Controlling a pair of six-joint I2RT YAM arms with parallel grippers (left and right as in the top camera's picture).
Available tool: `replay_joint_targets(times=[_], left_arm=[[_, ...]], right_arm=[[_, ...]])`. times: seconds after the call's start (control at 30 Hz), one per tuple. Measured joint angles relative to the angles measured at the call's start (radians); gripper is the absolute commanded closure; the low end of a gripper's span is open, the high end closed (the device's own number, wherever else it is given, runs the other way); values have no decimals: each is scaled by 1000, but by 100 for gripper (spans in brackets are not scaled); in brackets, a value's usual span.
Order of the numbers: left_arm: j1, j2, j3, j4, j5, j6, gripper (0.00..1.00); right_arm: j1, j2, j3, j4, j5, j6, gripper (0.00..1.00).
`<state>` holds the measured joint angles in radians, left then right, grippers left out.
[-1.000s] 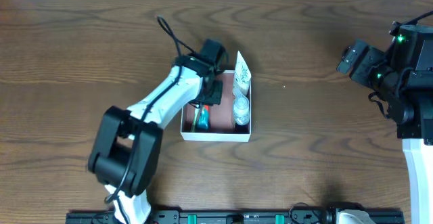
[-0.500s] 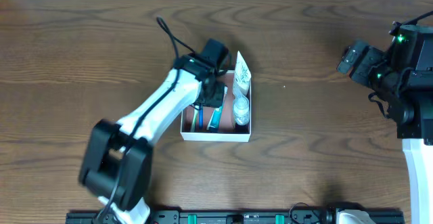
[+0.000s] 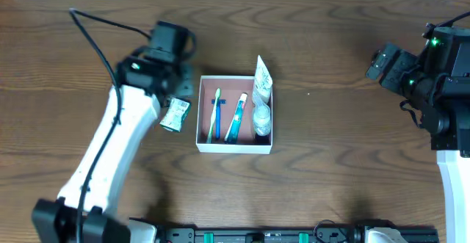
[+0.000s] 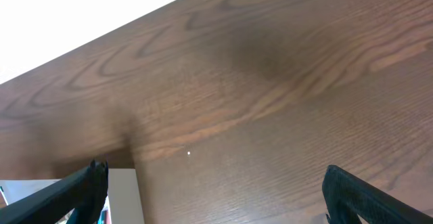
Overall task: Pack container
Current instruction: 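Place the toothpaste tube into the box and release it, then grasp the green Dettol soap bar with the left gripper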
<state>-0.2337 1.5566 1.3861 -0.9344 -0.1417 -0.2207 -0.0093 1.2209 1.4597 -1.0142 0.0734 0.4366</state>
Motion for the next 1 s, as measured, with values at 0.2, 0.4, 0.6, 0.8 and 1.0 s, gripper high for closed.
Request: replay_joint_targets(times=[0.2,0.4,0.6,0.8,1.0], left_arm=[[134,166,-37,2,111,142,30],[182,288,-42,11,217,307,22],[179,326,-43,11,250,393,21],[179,401,-43,15,259,413,21],[179,471,-43,21,266,421,25]], right_arm=[[0,0,0,0,0,0,1],[0,0,0,0,0,0,1],[0,0,0,0,0,0,1],[0,0,0,0,0,0,1],[0,0,0,1,0,0,1]])
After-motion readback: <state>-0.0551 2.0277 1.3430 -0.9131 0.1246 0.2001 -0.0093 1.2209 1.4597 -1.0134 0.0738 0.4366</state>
